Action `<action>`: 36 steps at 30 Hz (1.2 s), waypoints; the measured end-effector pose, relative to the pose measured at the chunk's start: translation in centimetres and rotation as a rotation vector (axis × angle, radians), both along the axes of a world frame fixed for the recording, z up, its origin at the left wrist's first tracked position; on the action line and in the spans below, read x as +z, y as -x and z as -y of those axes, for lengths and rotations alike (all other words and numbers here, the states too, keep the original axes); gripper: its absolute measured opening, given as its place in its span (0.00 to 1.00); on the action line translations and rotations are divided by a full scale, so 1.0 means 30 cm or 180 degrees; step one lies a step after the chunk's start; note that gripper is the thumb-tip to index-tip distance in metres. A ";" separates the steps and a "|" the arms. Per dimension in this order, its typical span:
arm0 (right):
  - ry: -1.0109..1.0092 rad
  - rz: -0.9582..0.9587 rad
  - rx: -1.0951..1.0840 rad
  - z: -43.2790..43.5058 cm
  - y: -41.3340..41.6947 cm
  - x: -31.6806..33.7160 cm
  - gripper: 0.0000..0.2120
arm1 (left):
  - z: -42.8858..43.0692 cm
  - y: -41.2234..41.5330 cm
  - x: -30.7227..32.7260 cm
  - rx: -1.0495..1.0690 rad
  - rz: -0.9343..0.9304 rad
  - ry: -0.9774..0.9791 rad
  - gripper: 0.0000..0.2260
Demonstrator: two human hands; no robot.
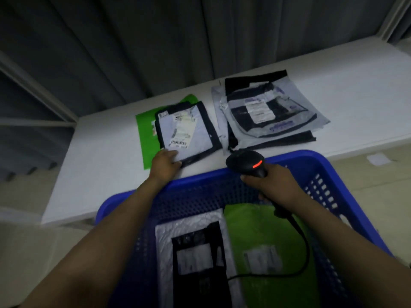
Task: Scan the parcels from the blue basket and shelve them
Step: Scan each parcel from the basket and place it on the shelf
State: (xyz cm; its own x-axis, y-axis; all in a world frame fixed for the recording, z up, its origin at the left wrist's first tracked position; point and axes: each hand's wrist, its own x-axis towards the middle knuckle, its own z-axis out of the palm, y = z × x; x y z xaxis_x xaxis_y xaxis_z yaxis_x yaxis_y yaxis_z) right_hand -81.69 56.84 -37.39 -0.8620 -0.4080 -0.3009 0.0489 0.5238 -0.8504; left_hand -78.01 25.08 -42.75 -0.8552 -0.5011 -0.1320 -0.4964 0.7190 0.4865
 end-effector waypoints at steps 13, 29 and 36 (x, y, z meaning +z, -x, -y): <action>-0.0954 0.0418 0.0596 0.017 -0.409 -0.254 0.15 | -0.213 -0.688 -0.444 -0.0353 0.0038 -0.0216 0.24; -0.1305 0.0771 0.0249 0.154 -0.567 -0.412 0.12 | -0.228 -0.815 -0.822 0.1635 0.1033 -0.2023 0.28; -0.1282 0.0716 0.0274 0.115 -0.594 -0.397 0.09 | -0.233 -0.766 -0.822 0.1547 0.0618 -0.1491 0.27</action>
State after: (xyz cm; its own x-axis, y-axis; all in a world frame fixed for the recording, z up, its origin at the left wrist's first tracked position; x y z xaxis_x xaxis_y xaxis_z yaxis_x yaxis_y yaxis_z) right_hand -63.86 53.38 -49.30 -0.7253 -0.2875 -0.6256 0.1507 0.8203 -0.5517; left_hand -55.03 32.07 -67.42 -0.4880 -0.6737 -0.5550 -0.8176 0.1301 0.5609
